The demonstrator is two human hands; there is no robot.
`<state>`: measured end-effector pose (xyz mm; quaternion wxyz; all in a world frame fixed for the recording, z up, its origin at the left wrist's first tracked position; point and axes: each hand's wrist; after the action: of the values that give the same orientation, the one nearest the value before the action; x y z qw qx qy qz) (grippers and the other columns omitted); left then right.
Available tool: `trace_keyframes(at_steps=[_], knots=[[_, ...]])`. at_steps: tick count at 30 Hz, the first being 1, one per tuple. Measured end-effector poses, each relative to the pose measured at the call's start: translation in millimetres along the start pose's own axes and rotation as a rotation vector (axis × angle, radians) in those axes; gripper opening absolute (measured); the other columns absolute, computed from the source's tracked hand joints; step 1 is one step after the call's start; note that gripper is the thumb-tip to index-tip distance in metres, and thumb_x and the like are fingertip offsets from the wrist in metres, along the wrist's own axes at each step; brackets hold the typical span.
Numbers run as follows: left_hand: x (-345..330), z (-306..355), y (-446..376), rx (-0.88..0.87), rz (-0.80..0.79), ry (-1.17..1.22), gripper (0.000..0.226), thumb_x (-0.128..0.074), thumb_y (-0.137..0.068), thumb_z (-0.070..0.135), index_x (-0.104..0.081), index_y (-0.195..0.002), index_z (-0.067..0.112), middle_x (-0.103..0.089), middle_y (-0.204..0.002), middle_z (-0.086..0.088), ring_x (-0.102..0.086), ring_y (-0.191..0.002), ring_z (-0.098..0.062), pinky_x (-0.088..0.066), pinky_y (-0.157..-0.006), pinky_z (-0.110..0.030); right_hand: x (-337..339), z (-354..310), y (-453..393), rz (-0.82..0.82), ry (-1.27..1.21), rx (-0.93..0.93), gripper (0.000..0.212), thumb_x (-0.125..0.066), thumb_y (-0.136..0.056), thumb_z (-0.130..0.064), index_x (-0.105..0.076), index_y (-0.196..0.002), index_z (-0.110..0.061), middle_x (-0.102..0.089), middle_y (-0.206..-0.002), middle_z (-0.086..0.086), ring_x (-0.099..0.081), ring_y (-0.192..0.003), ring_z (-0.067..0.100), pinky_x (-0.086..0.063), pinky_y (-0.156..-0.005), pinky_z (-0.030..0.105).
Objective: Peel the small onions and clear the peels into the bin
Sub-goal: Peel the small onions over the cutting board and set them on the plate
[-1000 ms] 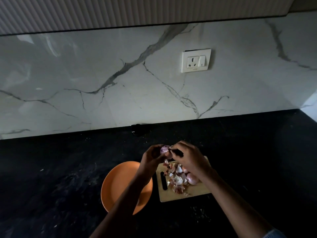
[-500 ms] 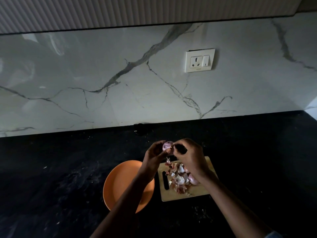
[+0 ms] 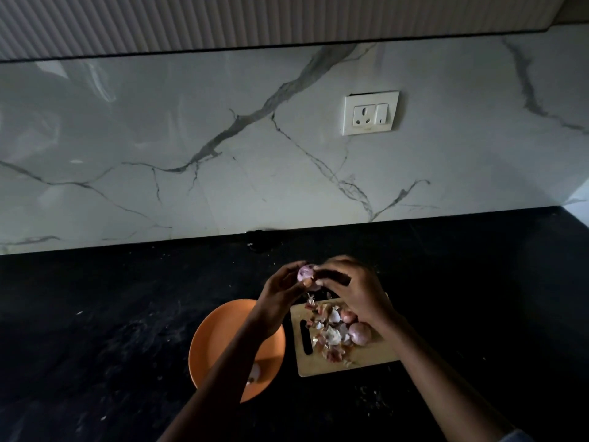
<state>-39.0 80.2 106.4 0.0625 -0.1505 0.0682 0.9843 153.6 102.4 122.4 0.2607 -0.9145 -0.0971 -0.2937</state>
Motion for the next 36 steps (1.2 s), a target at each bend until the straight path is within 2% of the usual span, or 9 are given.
trace_keyframes(at_steps=[5,10,15,18,23,28,31,33,36], knots=[[2.6,0.1,-2.0,-0.005,-0.028,-0.007,0.045,-0.067,-0.086,0.008,-0.056,-0.128,0.000,-0.068,-0.122,-0.016,-0.066,-0.109,-0.031,-0.051,-0.102,-0.045,2.7,1.2,-1.3,0.029,-0.095,-0.060,0.023,-0.081,-0.079,-0.023,-0.079,-0.102,-0.021,-0.069,-0.099,-0.017,-0.067,-0.094,0.000,-0.051,-0.081,0.012],[0.0,-4.9,-2.4,-0.038,0.018,-0.034,0.040,-0.066,-0.090,0.004,-0.056,-0.129,-0.002,-0.067,-0.122,-0.022,-0.067,-0.109,-0.033,-0.052,-0.099,-0.045,-3.7,-0.9,4.5,0.116,-0.037,-0.024,0.016,-0.077,-0.086,-0.014,-0.077,-0.102,-0.014,-0.073,-0.098,-0.007,-0.068,-0.092,0.001,-0.055,-0.079,0.016],[-8.4,-10.0,-2.4,-0.066,0.074,-0.025,0.042,-0.071,-0.090,0.010,-0.056,-0.128,0.000,-0.067,-0.122,-0.020,-0.063,-0.115,-0.040,-0.051,-0.100,-0.051,-17.0,-1.6,10.6,0.205,0.094,-0.012,0.011,-0.071,-0.091,-0.009,-0.069,-0.102,-0.010,-0.069,-0.097,-0.002,-0.063,-0.090,0.003,-0.049,-0.080,0.010],[-14.8,-9.9,-1.3,-0.079,0.102,0.009,0.046,-0.071,-0.086,0.009,-0.055,-0.127,-0.004,-0.066,-0.121,-0.023,-0.065,-0.114,-0.038,-0.054,-0.098,-0.045,-20.4,-3.7,10.4,0.213,0.151,-0.028,0.011,-0.066,-0.094,-0.008,-0.065,-0.105,-0.010,-0.065,-0.098,0.000,-0.058,-0.090,0.002,-0.045,-0.080,0.007],[-17.9,-5.8,-1.0,-0.087,0.085,0.030,0.048,-0.072,-0.083,0.009,-0.055,-0.126,-0.003,-0.068,-0.119,-0.020,-0.067,-0.108,-0.030,-0.057,-0.089,-0.036,-24.5,-4.6,11.0,0.233,0.209,-0.057,0.012,-0.062,-0.095,-0.005,-0.062,-0.107,-0.007,-0.063,-0.101,0.005,-0.060,-0.093,0.014,-0.048,-0.080,0.019],[-14.0,-1.8,1.3,-0.071,0.029,0.015,0.049,-0.073,-0.079,0.005,-0.056,-0.124,-0.002,-0.072,-0.113,-0.012,-0.069,-0.102,-0.023,-0.056,-0.082,-0.031,-25.1,-6.8,10.0,0.297,0.160,-0.146,0.011,-0.059,-0.097,-0.007,-0.064,-0.107,-0.005,-0.066,-0.099,0.007,-0.060,-0.090,0.015,-0.039,-0.080,0.012],[-10.3,1.8,1.1,-0.057,0.010,-0.010,0.049,-0.073,-0.080,0.008,-0.056,-0.126,0.000,-0.072,-0.116,-0.009,-0.069,-0.104,-0.022,-0.057,-0.084,-0.032,-23.8,-5.4,10.2,0.277,0.097,-0.202,0.013,-0.060,-0.098,-0.013,-0.064,-0.109,-0.008,-0.068,-0.102,0.004,-0.064,-0.093,0.015,-0.048,-0.082,0.021],[-8.6,2.2,0.8,-0.051,-0.003,-0.019,0.049,-0.073,-0.081,0.009,-0.057,-0.126,0.002,-0.072,-0.115,-0.006,-0.068,-0.104,-0.022,-0.056,-0.084,-0.032,-24.4,-7.8,10.4,0.271,0.048,-0.307,0.015,-0.058,-0.100,-0.019,-0.064,-0.112,-0.012,-0.069,-0.104,0.000,-0.065,-0.094,0.013,-0.054,-0.079,0.025],[-6.1,1.8,3.2,-0.042,-0.014,-0.016,0.047,-0.074,-0.082,0.008,-0.057,-0.125,0.004,-0.071,-0.113,-0.006,-0.067,-0.103,-0.021,-0.056,-0.084,-0.031,-23.4,-9.8,7.6,0.337,-0.054,-0.516,0.019,-0.054,-0.102,-0.027,-0.063,-0.114,-0.015,-0.066,-0.102,-0.005,-0.061,-0.082,0.002,-0.048,-0.062,0.009]])
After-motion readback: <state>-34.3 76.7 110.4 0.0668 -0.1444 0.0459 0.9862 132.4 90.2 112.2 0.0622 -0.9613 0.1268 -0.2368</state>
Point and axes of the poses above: each hand's wrist, its own y-axis away from the middle knuckle, its own x-axis out of the back of the hand, z = x × y
